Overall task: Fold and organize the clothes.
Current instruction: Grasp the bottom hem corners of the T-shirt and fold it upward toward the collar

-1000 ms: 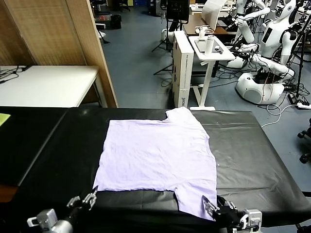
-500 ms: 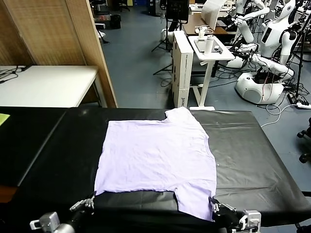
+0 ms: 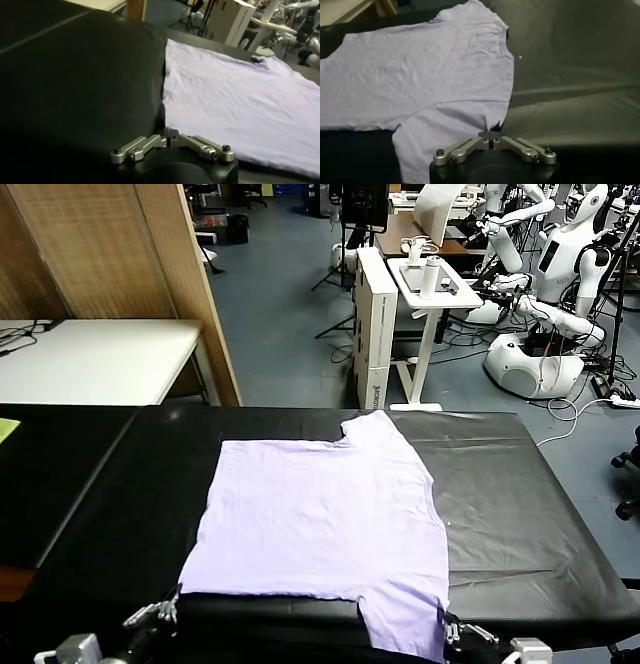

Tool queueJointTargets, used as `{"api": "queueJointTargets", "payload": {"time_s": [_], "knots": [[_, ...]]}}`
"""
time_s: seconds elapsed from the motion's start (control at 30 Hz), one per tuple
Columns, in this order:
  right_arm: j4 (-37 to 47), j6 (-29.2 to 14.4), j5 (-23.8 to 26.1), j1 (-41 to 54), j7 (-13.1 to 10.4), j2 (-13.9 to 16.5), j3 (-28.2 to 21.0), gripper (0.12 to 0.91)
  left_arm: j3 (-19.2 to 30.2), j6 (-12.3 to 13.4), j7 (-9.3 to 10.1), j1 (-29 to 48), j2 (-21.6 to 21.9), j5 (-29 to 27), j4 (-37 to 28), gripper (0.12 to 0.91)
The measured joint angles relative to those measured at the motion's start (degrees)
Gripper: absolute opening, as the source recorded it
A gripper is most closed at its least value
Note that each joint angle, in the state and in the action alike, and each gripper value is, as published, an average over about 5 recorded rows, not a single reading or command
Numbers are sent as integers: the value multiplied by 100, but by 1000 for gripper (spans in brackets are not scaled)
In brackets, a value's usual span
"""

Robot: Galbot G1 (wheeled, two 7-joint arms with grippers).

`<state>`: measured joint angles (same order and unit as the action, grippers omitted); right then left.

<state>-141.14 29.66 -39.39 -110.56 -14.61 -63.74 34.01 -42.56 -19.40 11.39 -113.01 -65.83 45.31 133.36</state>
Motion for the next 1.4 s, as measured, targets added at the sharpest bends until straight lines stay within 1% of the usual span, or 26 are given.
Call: {"api": "queueJointTargets", "payload": {"time_s": [0.07, 0.17, 0.3, 0.4, 0.57, 0.8, 1.0, 1.2, 1.4], "knots": [[67, -130, -81, 171, 106, 64, 51, 139, 7, 26, -18, 108, -56, 70, -20, 147], [194, -262, -266, 491, 184, 178, 83, 139, 31, 36, -22, 381, -170, 119, -102, 147], [418, -311, -466, 972, 200, 332, 13, 139, 91, 43, -16, 842, -373, 97, -241, 147], [665, -314, -528, 1381, 209, 422, -86, 139, 131, 48, -17, 1175, -498, 74, -355, 147], [1234, -360, -576, 2105, 295, 505, -299, 139, 202, 46, -18, 1662, -583, 3, -567, 147], [2054, -426, -567, 3091, 306, 525, -703, 139, 364, 34, -37, 2165, -589, -141, -935, 147], [2636, -451, -397, 3758, 298, 451, -1157, 139, 512, 15, -52, 2556, -514, -238, -1314, 147], [3036, -449, -217, 4115, 307, 364, -1517, 139, 670, 10, -113, 2889, -375, -352, -1747, 147], [3223, -424, -160, 4236, 305, 330, -1625, 139, 765, -4, -138, 3116, -224, -367, -2031, 147]]}}
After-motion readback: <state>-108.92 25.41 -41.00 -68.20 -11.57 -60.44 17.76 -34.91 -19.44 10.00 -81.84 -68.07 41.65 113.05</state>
